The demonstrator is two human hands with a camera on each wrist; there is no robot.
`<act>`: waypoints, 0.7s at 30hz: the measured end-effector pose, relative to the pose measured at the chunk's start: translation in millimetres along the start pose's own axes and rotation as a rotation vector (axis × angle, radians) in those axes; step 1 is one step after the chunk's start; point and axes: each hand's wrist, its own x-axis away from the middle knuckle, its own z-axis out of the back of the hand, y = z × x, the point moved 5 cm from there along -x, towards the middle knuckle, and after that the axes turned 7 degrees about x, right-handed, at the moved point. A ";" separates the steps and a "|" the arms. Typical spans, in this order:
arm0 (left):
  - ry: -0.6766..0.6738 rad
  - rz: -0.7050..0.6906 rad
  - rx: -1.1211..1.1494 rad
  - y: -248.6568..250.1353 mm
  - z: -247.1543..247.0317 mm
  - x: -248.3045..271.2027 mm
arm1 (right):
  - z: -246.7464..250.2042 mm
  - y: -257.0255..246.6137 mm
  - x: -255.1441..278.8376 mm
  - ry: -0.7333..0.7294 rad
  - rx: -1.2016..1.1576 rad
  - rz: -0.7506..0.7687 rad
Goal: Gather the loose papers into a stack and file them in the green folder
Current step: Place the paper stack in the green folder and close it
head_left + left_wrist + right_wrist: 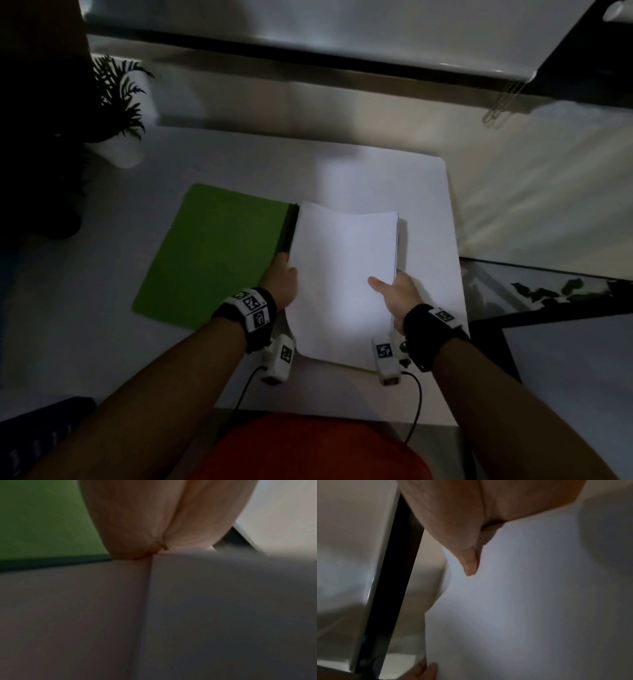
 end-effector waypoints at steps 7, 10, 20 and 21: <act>-0.039 -0.109 -0.304 -0.2 -5.3 -1.1 | -0.6 -8.0 10.2 0.266 0.298 -0.065; -0.069 -0.106 -0.290 -1.7 -7.5 -0.8 | -7.4 -7.9 13.8 0.198 0.349 -0.054; 0.016 -0.111 -0.264 -9.6 -3.3 -12.3 | -16.3 -5.5 24.2 0.247 0.320 0.007; 0.007 -0.089 -0.294 -9.7 -3.7 -11.1 | -17.6 -7.8 27.7 0.259 0.371 0.014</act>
